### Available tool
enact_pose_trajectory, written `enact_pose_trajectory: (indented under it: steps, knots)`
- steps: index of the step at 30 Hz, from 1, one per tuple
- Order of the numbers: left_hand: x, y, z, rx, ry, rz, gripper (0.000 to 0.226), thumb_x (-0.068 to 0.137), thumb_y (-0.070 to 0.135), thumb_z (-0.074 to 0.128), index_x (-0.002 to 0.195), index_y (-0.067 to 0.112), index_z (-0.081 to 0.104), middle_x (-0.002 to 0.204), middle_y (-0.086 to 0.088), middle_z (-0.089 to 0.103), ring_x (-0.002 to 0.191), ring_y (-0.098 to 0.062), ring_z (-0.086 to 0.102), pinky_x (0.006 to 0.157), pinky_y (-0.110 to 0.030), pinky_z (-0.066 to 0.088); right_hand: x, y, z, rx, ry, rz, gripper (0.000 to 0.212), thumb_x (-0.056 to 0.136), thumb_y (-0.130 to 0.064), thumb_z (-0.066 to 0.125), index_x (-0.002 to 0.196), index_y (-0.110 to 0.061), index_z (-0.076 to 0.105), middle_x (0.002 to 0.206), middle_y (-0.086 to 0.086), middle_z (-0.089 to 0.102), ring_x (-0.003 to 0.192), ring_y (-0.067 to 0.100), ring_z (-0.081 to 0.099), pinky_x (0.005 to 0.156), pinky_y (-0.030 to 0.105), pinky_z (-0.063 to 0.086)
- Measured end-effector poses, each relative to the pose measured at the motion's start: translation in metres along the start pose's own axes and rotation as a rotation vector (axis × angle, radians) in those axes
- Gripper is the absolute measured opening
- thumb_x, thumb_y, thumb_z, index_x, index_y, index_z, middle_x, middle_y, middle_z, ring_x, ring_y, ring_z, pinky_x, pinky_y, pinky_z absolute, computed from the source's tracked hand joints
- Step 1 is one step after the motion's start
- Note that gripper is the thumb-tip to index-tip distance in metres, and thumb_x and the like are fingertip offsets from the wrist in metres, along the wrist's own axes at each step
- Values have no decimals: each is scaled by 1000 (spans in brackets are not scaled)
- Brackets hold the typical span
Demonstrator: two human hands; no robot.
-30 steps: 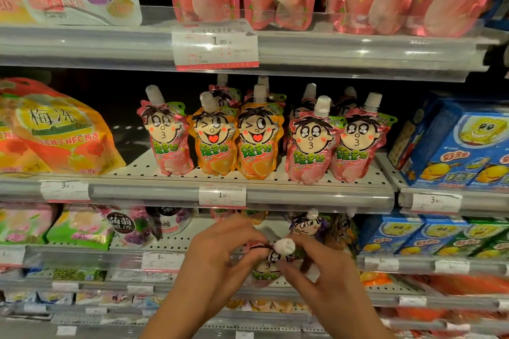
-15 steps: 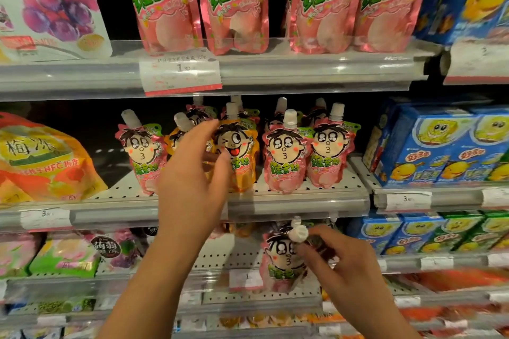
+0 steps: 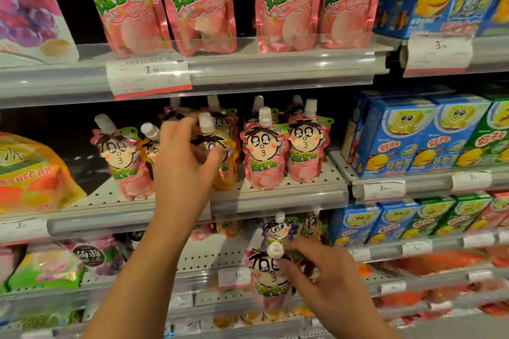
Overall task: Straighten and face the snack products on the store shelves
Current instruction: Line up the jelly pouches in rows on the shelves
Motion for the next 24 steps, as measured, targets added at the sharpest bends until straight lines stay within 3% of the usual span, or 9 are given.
enact_pose_trajectory:
  steps: [2, 7, 13, 17, 21, 24]
  knots:
    - [0, 1, -3, 25, -2, 5, 33, 86, 22, 76, 115, 20, 61, 108, 4, 47, 74, 1, 56, 68, -8, 41, -2, 3, 0, -8, 2, 0, 26, 89, -57, 60, 104, -37, 69, 82, -22, 71, 73, 2, 67, 61, 22, 52]
    - [0, 4, -10, -37, -17, 47, 20, 87, 23, 78, 102, 24, 66, 101, 6, 54, 80, 0, 54, 69, -7, 39, -1, 1, -1, -40, 23, -9, 28, 85, -58, 62, 110, -47, 64, 84, -29, 70, 69, -6, 66, 57, 5, 43]
    - [-5, 2, -23, -153, -29, 123, 13, 88, 16, 76, 99, 20, 70, 97, 7, 62, 88, -5, 58, 75, -13, 41, 0, -4, 0, -48, 35, -24, 27, 85, -60, 65, 105, -42, 67, 82, -29, 69, 68, -6, 66, 57, 3, 43]
    - [-15, 8, -42, -201, 71, 135, 12, 88, 15, 76, 97, 21, 71, 89, 8, 64, 67, -12, 51, 63, -21, 40, 4, -3, 2, -72, 37, -12, 19, 85, -39, 75, 101, -43, 67, 79, -28, 69, 68, -4, 66, 56, 7, 44]
    - [-28, 4, -65, -193, 126, 133, 13, 89, 18, 76, 93, 28, 68, 79, 10, 61, 60, -19, 44, 56, -34, 39, 10, -9, 0, -50, 54, -33, 8, 89, -46, 70, 89, -53, 66, 77, -25, 70, 68, 3, 67, 57, 16, 48]
    - [-41, -4, -76, -175, 76, 102, 10, 86, 23, 76, 93, 26, 70, 72, 15, 58, 59, -12, 43, 56, -21, 36, 19, -17, -1, -14, 93, -53, 9, 86, -46, 66, 94, -44, 69, 74, -23, 70, 63, 4, 66, 53, 17, 47]
Point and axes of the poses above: each hand's wrist, its own x-axis towards the middle knuckle, its own z-axis out of the palm, y = z × x, the point moved 2 cm from there along x, towards the middle knuckle
